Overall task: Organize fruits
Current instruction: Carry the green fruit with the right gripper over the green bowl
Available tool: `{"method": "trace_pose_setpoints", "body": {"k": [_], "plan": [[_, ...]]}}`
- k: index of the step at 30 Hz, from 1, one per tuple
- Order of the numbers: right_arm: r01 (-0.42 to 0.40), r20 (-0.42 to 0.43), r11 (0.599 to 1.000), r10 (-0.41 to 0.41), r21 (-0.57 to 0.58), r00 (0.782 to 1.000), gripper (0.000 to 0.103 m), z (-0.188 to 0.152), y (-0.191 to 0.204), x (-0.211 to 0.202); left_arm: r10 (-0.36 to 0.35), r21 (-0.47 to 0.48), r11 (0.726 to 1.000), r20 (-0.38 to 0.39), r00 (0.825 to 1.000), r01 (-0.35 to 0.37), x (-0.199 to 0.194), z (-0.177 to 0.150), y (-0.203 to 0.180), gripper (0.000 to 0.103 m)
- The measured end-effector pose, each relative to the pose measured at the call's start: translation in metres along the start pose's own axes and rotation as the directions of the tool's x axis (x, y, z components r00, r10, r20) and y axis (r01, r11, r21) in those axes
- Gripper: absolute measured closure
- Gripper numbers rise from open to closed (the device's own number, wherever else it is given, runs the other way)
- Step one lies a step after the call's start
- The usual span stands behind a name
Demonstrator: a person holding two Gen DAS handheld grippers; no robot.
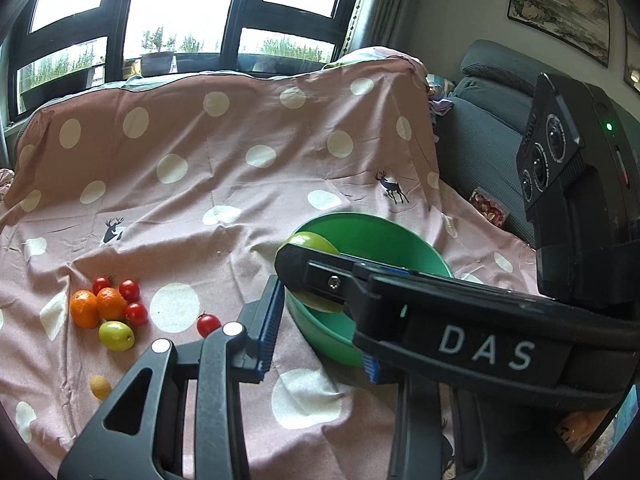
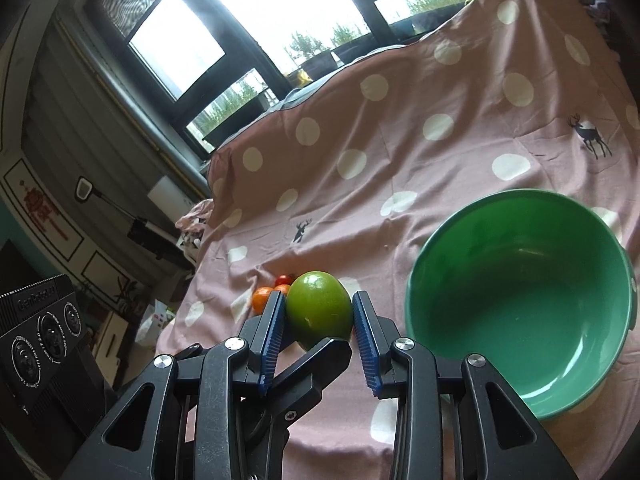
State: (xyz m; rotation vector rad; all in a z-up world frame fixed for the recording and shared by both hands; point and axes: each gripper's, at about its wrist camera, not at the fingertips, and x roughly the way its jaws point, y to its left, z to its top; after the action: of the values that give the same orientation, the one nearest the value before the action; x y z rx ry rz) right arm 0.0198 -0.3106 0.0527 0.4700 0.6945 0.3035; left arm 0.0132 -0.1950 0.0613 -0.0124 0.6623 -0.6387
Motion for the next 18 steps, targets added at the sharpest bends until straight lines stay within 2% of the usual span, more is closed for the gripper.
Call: {"method": "trace_pose_setpoints", "body": {"k": [10, 18], "plan": [[0.066, 0.031, 0.996, -0.068, 0.058, 0.997, 0.066, 0.01, -0.04, -0.02, -0.078, 0.036, 0.996, -0.034, 0.996, 0.079, 0.032, 0.009, -0.03, 0.069], [0.118, 0.024, 0.986, -0.122, 0.114, 0.992, 0.066, 0.014, -0.069, -0.029, -0.127, 0.042, 0.99, -0.085, 0.988, 0.131, 0.058, 0.012, -0.046, 0.069]]}}
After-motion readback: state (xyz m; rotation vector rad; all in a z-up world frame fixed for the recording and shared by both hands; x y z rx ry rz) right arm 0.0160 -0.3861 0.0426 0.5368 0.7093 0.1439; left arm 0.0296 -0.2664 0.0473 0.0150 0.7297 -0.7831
